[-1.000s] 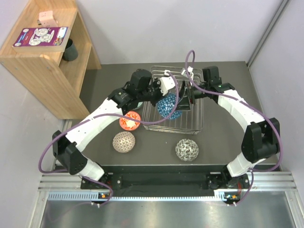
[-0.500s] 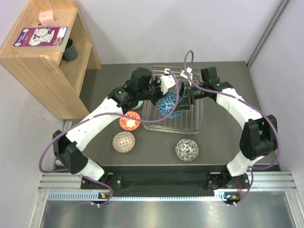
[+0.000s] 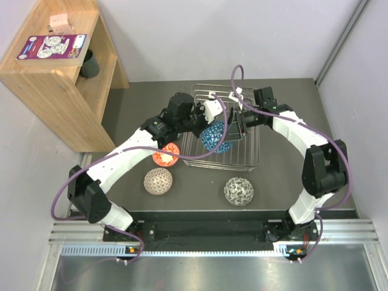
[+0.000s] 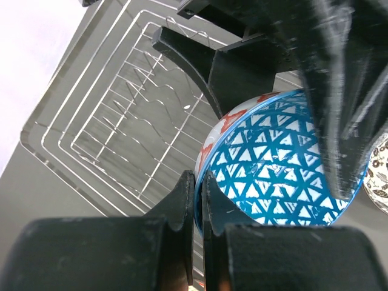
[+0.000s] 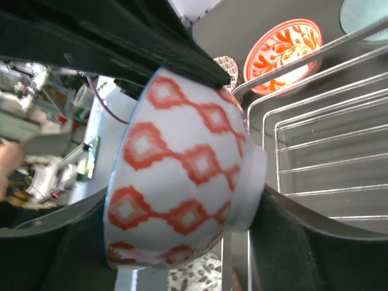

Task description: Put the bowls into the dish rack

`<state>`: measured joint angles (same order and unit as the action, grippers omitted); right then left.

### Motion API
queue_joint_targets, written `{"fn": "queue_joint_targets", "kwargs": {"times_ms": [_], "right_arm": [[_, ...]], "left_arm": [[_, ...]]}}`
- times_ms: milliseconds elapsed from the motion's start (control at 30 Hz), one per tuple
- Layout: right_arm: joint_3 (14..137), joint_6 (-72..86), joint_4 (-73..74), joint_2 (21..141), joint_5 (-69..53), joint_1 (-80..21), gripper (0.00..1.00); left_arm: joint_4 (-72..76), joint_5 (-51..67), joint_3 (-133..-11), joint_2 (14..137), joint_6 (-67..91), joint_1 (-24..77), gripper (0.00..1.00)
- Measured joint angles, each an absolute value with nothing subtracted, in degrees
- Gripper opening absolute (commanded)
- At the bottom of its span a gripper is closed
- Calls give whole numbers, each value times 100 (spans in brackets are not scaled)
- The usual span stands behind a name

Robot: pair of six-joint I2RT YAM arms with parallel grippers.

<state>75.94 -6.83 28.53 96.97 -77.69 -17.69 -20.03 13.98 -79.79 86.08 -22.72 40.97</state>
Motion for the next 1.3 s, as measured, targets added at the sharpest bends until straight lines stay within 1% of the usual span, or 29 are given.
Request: {"fn": "queue_joint_targets", "kwargs": {"times_ms": [33, 67, 133, 167, 233, 267, 333, 433, 500, 533, 600, 633, 733, 767, 833, 867, 967, 1000, 1133, 1300], "right_arm": [[7594, -674, 2849, 9732, -7760, -1765, 55], [7603, -613, 2864, 9776, -7747, -1752, 45], [7682, -578, 2877, 9885, -7771, -1737, 34], [7714, -591, 2864, 9922, -7787, -1739, 23], [7776, -580, 2864, 9981, -7826, -1741, 14], [7806, -582, 2864, 10007, -7852, -1739, 5], [7859, -585, 2871, 10064, -7889, -1737, 0], [7920, -587, 2877, 10130, -7900, -1732, 0], [7922, -591, 2875, 10141, -7902, -1708, 0], [7922, -593, 2877, 10143, -7900, -1706, 0], [7922, -591, 2877, 10143, -7891, -1706, 0], [7922, -596, 2877, 10143, -7898, -1706, 0], [7922, -600, 2851, 10143, -7841, -1706, 0], [7920, -596, 2838, 10143, -7808, -1706, 0], [7918, -576, 2792, 10143, -7706, -1706, 0], [7905, -532, 2716, 10143, -7634, -1706, 0], [7789, -338, 2397, 10141, -7439, -1706, 0], [7725, -276, 2305, 10141, -7356, -1706, 0], [7634, -23, 2104, 10141, -6949, -1691, 0], [7614, 165, 1907, 10095, -6285, -1647, 0]], "left_arm": [[-1986, 1391, -7950, 8608, -2255, 4097, 0], [-1977, 1347, -7937, 8608, -2237, 4097, 0], [-1957, 1249, -7929, 8608, -2200, 4099, 0], [-1949, 1225, -7924, 8608, -2189, 4095, 0], [-1933, 1208, -7924, 8608, -2174, 4084, 0], [-1922, 1194, -7924, 8608, -2169, 4080, 0], [-1918, 1175, -7924, 8608, -2163, 4069, 0], [-1874, 1155, -7900, 8608, -2150, 4051, 0], [-1846, 1146, -7885, 8611, -2145, 4051, 6], [-1835, 1149, -7878, 8611, -2145, 4051, 14], [-1811, 1146, -7870, 8613, -2150, 4051, 25], [-1800, 1155, -7865, 8613, -2147, 4051, 32], [-1769, 1291, -7863, 8615, -2110, 4060, 46], [-1754, 1323, -7863, 8615, -2106, 4066, 58], [-1721, 1376, -7863, 8615, -2128, 4080, 66], [-1704, 1389, -7863, 8615, -2106, 4086, 76], [-1664, 1385, -7863, 8615, -2069, 4077, 87], [-1658, 1387, -7863, 8615, -2067, 4064, 99], [-1581, 1413, -7865, 8617, -1839, 3778, 99], [-1474, 1415, -7900, 8691, -1426, 2963, 99]]}}
